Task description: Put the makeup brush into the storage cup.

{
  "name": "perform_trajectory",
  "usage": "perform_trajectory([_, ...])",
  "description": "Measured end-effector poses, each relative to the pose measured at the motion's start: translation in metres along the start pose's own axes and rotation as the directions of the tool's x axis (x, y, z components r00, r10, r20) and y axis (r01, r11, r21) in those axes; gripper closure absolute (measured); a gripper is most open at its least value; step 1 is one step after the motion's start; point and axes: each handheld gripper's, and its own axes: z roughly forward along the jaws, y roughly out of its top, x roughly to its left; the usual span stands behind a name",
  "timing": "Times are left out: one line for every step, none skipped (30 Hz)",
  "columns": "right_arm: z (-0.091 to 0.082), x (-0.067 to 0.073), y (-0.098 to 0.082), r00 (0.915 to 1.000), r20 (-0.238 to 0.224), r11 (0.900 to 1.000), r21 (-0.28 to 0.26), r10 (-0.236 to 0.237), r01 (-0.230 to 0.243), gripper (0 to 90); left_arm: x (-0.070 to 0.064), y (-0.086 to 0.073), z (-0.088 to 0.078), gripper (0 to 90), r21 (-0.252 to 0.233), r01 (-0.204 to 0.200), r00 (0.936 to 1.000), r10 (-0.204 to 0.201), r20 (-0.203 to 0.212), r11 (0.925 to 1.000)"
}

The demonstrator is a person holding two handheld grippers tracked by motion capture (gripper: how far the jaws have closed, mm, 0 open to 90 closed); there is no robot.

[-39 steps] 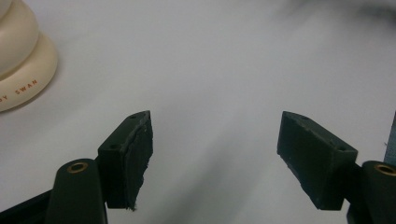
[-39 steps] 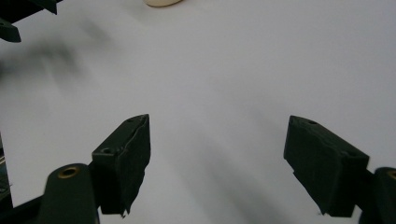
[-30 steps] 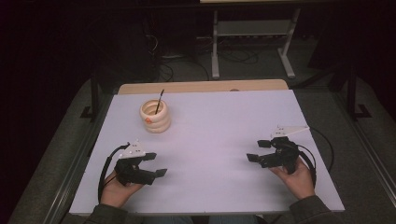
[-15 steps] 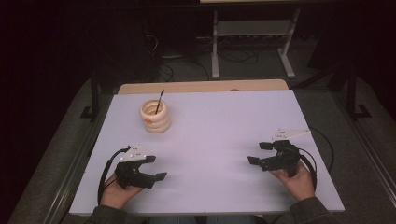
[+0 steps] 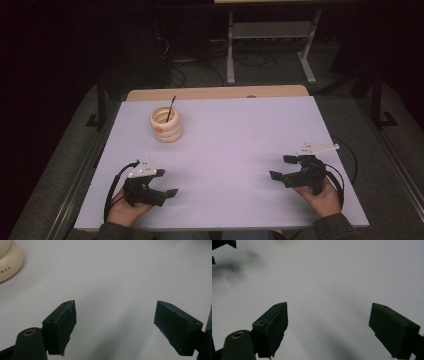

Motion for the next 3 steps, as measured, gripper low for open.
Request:
perform_trajectory([-0.0001, 0.0006, -0.0004, 1.0, 0.004, 1.0, 0.005, 0.0, 0.0, 14.3, 0.0006, 0.0001, -0.0005, 17.7, 0.0, -0.004, 1.0, 0.004, 0.0, 1.0])
perform_trajectory([0.0003, 0.0023, -0.0008, 1.0, 0.009, 1.0, 0.011, -0.002, 0.002, 14.4, 0.0009, 0.0002, -0.0008, 17.7, -0.001, -0.002, 1.0, 0.002, 0.001, 1.0])
perform_trajectory([0.0005, 0.0028, -0.0007, 0.9999, 0.012, 1.0, 0.018, -0.012, 0.012, 14.3, 0.0016, 0.0, -0.0009, 17.7, -0.002, -0.003, 1.0, 0.003, -0.001, 1.0])
